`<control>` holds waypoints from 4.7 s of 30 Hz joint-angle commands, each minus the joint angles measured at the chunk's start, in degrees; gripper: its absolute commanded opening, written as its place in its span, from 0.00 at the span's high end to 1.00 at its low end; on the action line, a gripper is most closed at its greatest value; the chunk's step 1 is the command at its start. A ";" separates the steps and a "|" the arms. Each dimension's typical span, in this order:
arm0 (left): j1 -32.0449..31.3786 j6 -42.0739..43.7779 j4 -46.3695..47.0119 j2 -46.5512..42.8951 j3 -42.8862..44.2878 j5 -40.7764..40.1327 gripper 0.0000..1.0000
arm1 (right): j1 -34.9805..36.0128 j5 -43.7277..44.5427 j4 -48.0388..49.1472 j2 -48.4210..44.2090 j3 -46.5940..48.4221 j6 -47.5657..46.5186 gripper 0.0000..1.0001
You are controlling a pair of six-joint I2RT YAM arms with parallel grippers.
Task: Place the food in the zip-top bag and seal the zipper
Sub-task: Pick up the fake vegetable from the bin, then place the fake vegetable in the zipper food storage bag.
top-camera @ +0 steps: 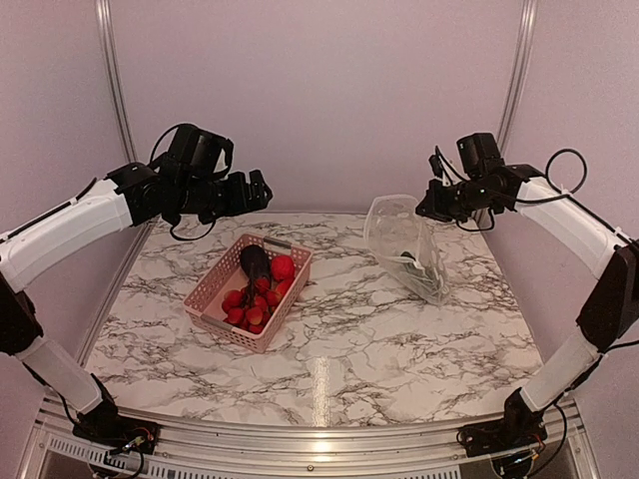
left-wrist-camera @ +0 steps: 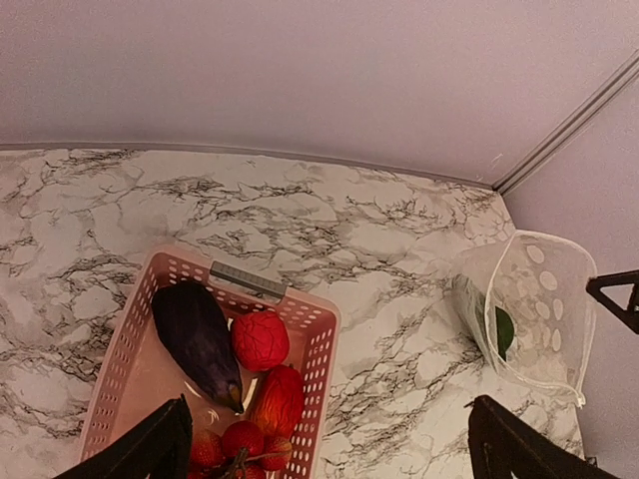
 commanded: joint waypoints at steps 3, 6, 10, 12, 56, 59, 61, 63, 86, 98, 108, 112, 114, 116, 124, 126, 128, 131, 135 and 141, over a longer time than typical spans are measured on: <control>0.43 1.90 -4.54 1.18 2.44 -5.56 0.01 | 0.41 -1.86 1.72 1.09 0.49 0.40 1.00; 0.82 0.23 -8.03 2.61 4.38 -11.70 0.01 | 0.40 -2.10 1.40 1.33 0.58 0.26 1.00; 1.11 6.28 -6.47 3.38 3.96 -9.59 0.01 | 0.58 -2.69 1.34 1.62 0.68 0.42 1.00; 1.53 6.46 -6.74 4.25 4.03 -7.56 0.01 | 0.76 -2.89 1.26 1.66 0.70 0.44 1.00; 11.45 -6.42 -13.78 34.38 14.06 9.11 0.23 | 2.08 -2.66 4.67 -3.96 -8.30 2.62 1.00; 12.42 -6.04 -13.78 35.74 15.50 10.15 0.23 | 2.15 -2.66 4.59 -4.09 -8.45 2.71 1.00; 13.08 -6.38 -13.65 36.55 16.03 11.34 0.23 | 2.19 -2.74 4.46 -4.28 -8.62 2.80 1.00; 13.50 -6.49 -13.46 37.44 16.48 12.20 0.23 | 2.28 -2.83 4.51 -4.44 -9.06 2.86 1.00; 13.53 -4.03 -12.87 41.63 18.75 14.83 0.21 | 3.70 -2.70 4.28 -4.87 -9.44 3.50 1.00; 12.83 -2.99 -14.15 32.49 16.04 8.74 0.40 | 4.74 -1.96 3.82 -5.30 -9.39 3.69 1.00; 10.17 -2.09 -13.80 22.81 17.29 7.85 0.44 | 6.17 -2.39 3.97 -3.43 -7.64 3.76 1.00; 7.06 -1.45 -12.61 21.20 20.13 9.72 0.45 | 6.97 -2.61 3.88 -2.02 -6.17 3.65 1.00; 5.59 -1.90 -11.17 20.74 21.12 12.06 0.46 | 7.41 -2.74 3.76 -1.28 -5.29 3.67 1.00; 3.75 -2.28 -9.22 20.29 21.47 15.29 0.47 | 7.74 -2.95 3.42 -0.34 -4.06 3.59 1.00; -3.04 -6.01 1.34 21.50 20.69 27.53 0.56 | 8.70 -3.93 2.57 2.35 -0.45 3.50 1.00; -3.94 -7.29 4.08 22.66 20.21 31.75 0.59 | 8.88 -4.34 2.57 2.67 -0.02 3.62 1.00; -4.93 -7.94 6.10 24.19 20.56 35.62 0.62 | 9.06 -4.55 2.57 3.02 0.41 3.70 1.00; -5.89 -8.11 6.92 26.62 22.26 39.74 0.63 | 9.39 -4.68 2.43 3.41 1.00 3.72 1.00; -5.91 -9.33 6.73 28.73 23.18 42.53 0.63 | 9.51 -4.75 2.57 3.34 0.94 4.02 1.00; -5.64 -13.06 8.71 31.10 22.24 46.14 0.67 | 9.51 -4.26 2.42 2.95 0.30 3.96 1.00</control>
